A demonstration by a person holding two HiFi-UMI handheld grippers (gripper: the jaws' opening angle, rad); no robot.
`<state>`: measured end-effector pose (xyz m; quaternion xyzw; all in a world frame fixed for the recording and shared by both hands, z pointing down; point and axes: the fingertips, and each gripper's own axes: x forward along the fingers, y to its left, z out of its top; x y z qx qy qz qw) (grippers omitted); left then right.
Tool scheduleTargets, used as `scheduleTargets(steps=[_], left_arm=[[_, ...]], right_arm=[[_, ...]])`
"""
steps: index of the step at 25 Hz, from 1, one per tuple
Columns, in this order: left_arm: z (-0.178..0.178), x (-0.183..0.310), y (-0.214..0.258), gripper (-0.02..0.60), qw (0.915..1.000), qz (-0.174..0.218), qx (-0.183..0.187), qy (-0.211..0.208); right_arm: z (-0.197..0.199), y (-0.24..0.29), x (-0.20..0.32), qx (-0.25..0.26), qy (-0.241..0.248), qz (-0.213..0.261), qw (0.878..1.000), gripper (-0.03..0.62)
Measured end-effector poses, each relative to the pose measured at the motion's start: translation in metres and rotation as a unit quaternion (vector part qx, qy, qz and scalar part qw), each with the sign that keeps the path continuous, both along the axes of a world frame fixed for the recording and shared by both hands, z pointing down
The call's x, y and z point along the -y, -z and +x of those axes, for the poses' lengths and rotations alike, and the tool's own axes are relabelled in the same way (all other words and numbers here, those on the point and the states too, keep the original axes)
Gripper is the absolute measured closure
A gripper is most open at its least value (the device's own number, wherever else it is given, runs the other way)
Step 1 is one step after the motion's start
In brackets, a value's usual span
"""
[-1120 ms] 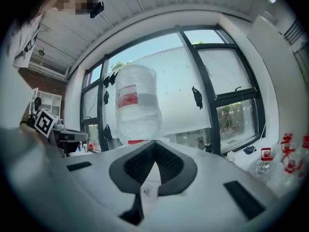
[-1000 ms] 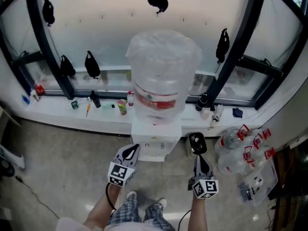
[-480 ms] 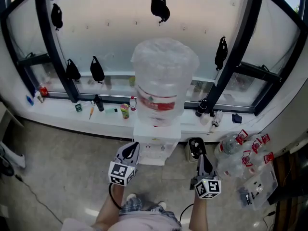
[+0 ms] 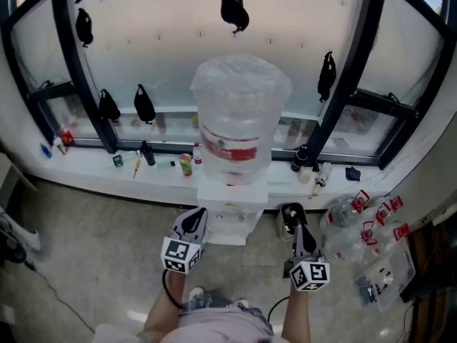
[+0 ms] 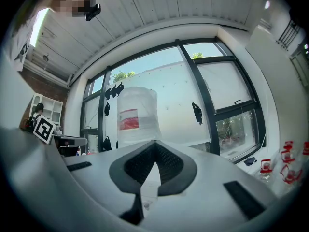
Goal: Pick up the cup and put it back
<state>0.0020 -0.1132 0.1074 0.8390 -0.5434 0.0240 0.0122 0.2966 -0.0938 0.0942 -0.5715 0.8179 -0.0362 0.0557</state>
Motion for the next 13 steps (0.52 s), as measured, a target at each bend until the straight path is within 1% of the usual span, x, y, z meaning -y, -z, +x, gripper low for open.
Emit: scheduleTargets(steps=[6, 13], left_arm=[[0.0025, 0.0017, 0.0030, 0.557, 1.0000, 0.004, -0.002, -0.001], [0.0065, 0.0074, 0.0055, 0.557, 0.9998, 0.008, -0.016, -0.006]], right_arm=[[0.0016, -0.0017, 0.0001, -0.001, 0.001, -0.003, 1.000, 0.579], [0.0026, -0.0019, 0.0050, -0.008, 0.002, -0.004, 1.000, 0.579]])
